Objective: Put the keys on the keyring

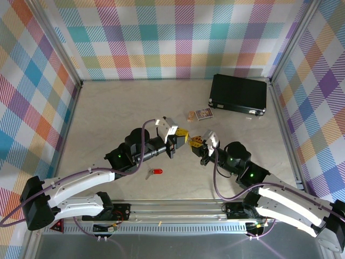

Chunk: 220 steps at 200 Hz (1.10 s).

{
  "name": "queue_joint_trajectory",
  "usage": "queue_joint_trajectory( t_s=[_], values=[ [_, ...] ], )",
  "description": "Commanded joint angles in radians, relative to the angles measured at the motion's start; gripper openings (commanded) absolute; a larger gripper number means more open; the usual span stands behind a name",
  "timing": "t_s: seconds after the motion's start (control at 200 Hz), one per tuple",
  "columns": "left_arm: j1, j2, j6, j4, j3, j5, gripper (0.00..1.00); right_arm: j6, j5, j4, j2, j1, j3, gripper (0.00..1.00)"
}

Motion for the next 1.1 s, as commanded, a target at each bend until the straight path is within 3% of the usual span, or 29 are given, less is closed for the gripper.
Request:
queue_joint_trajectory(
  t_s=[0.0,0.39,0.68,0.825,1.095],
  values=[
    [-0.010,0.006,0.008,-0.051,-0.018,0.029,0.00,-0.008,-0.001,0.073,-0.020,0.010,0.011,0.00],
    [-0.010,-0.004,-0.001,-0.061,-0.002,0.059,0.00,-0.009,-0.002,0.065,-0.005,0.008,0.035,0.00],
    [-0.011,-0.045,-0.009,-0.201,0.028,0.107,0.00,-0.110,-0.027,-0.016,-0.009,0.008,0.066,0.00],
    [-0.010,-0.053,-0.016,-0.254,0.049,0.093,0.00,-0.149,-0.028,-0.059,-0.005,0.008,0.089,0.00],
    [-0.010,-0.072,0.001,-0.186,0.035,0.009,0.00,-0.147,-0.022,-0.082,0.018,0.016,0.110,0.00]
  ],
)
